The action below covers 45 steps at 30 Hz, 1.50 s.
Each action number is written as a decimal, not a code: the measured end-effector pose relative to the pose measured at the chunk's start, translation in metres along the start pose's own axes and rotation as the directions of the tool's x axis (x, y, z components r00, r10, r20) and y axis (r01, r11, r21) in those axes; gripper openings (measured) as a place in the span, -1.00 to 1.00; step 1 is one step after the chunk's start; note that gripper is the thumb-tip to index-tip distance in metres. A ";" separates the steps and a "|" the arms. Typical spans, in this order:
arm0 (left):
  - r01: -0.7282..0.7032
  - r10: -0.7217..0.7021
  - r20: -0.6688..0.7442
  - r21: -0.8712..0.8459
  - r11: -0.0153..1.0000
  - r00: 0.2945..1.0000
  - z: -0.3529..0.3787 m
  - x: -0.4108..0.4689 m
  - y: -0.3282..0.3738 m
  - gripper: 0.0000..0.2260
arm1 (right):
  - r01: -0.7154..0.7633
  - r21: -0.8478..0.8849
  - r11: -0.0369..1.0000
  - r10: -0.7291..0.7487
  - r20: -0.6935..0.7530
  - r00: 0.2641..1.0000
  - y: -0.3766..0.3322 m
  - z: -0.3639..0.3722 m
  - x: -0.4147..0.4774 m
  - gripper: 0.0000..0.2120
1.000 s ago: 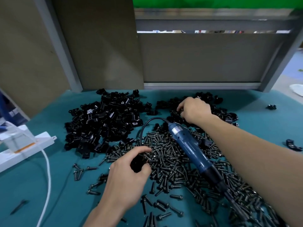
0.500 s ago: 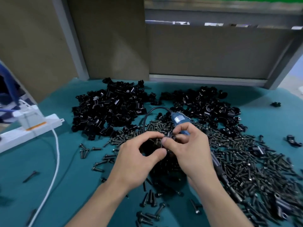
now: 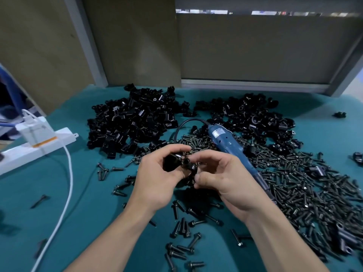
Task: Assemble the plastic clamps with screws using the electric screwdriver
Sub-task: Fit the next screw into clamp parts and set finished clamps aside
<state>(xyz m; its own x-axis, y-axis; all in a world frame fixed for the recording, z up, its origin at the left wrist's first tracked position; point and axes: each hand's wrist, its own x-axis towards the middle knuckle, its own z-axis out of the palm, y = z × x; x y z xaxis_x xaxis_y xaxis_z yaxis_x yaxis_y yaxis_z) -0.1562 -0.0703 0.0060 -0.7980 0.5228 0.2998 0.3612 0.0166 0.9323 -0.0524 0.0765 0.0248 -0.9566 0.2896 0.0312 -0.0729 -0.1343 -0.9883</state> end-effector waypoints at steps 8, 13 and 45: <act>-0.008 0.017 -0.081 0.111 0.994 0.997 0.001 -0.006 0.005 -0.51 | 0.242 -0.326 0.914 -0.290 -0.108 0.951 0.001 0.003 0.004 -0.54; -0.031 0.034 -0.058 0.056 0.998 0.998 0.001 -0.005 0.005 -0.51 | 0.241 0.157 0.958 -0.202 -0.230 0.952 0.003 0.009 0.005 -0.80; 0.048 -0.024 0.179 -0.133 0.990 0.984 -0.001 -0.009 0.011 -0.86 | 0.182 -0.192 0.964 -0.201 -0.086 0.976 0.001 0.010 0.001 -0.71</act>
<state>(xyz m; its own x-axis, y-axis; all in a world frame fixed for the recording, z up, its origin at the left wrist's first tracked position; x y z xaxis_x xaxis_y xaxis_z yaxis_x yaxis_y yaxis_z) -0.1453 -0.0763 0.0141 -0.7074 0.6661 0.2364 0.2551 -0.0714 0.9643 -0.0563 0.0670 0.0252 -0.8947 0.3908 0.2164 -0.1900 0.1056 -0.9761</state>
